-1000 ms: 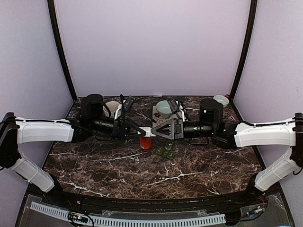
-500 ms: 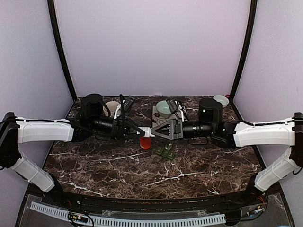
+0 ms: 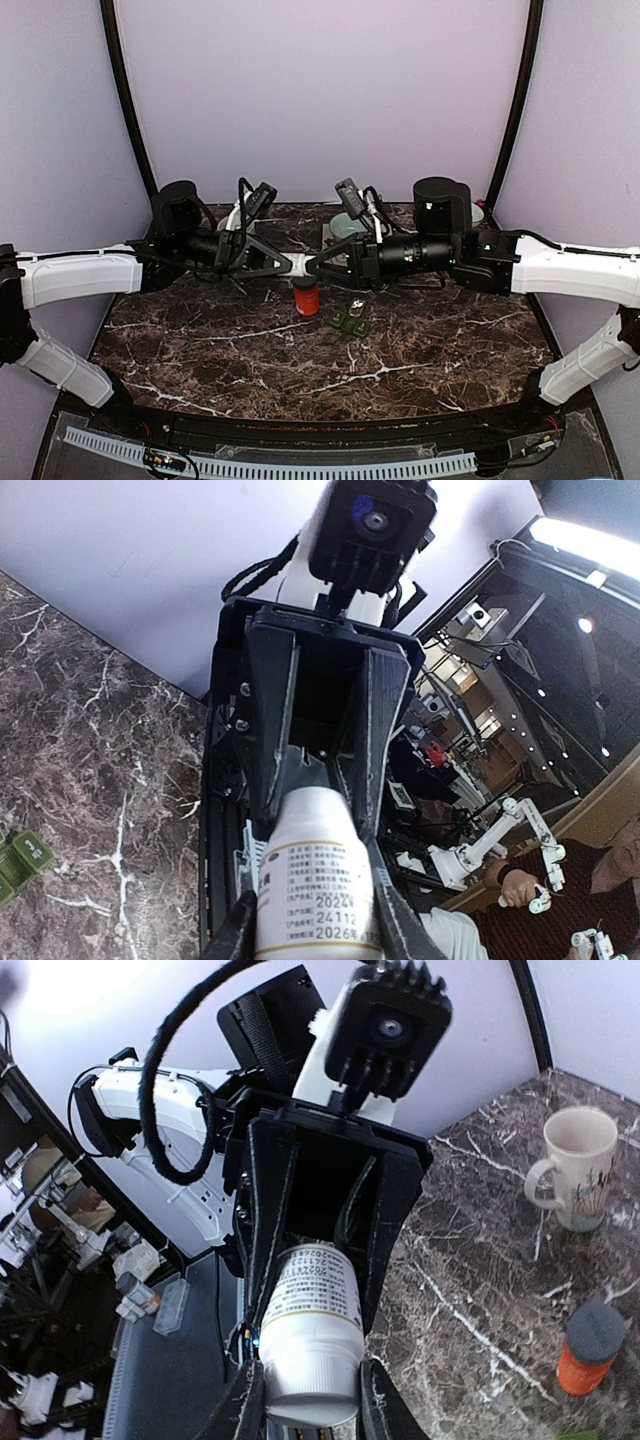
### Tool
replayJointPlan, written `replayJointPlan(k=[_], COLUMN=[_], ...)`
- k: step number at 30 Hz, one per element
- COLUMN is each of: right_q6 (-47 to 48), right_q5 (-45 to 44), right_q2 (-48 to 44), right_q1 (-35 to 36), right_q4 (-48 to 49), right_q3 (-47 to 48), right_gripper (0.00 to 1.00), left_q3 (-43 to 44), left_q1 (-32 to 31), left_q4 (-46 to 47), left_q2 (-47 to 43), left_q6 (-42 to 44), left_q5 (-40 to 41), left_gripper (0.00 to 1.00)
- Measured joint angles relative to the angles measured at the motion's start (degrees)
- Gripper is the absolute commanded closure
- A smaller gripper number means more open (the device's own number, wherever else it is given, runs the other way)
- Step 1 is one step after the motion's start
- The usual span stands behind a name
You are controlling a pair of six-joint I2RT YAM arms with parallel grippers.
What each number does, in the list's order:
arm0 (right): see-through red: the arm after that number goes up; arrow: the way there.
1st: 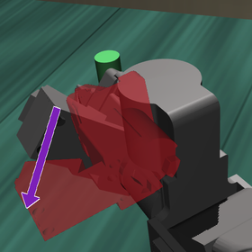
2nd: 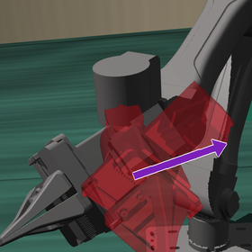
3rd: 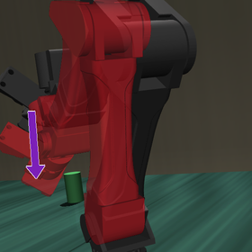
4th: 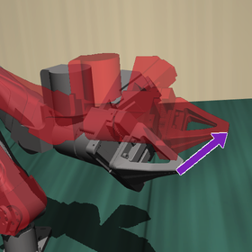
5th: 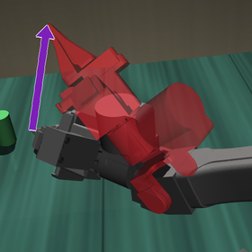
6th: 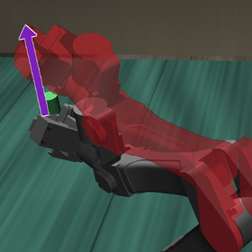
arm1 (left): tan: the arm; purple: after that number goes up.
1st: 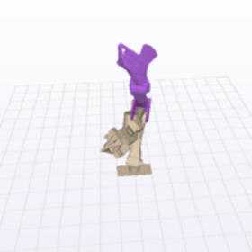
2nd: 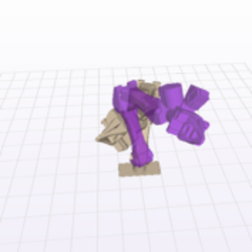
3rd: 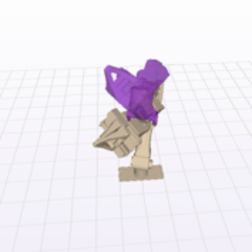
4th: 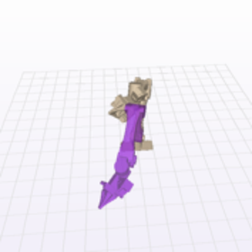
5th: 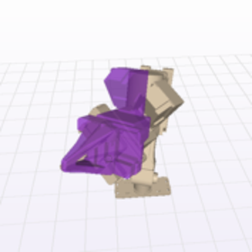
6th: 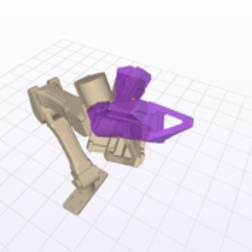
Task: Sort the pills into containers
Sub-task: Remove the lid of the pill bottle.
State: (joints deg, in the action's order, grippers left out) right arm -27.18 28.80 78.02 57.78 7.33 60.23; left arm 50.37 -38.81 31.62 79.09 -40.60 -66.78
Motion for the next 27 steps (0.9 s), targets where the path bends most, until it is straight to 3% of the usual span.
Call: replayJointPlan(k=[12, 22, 27], right_q6=[21.4, 33.6, 37.9], right_q5=[-17.2, -31.9, -37.1], right_q2=[-0.4, 0.7, 1.0], right_q1=[11.1, 18.3, 20.3], right_q4=[-10.0, -10.0, -8.3], right_q3=[9.8, 11.1, 10.4], right_gripper=[1.00, 1.00, 0.88], left_q3=[-3.4, -4.9, -5.7], left_q1=[0.0, 0.7, 0.8], left_q4=[9.3, 12.4, 13.4], left_q2=[-7.1, -8.9, -9.4], left_q6=[-14.7, -19.2, -20.0], left_q5=[-3.5, -6.1, -6.2], left_gripper=[1.00, 1.00, 1.00])
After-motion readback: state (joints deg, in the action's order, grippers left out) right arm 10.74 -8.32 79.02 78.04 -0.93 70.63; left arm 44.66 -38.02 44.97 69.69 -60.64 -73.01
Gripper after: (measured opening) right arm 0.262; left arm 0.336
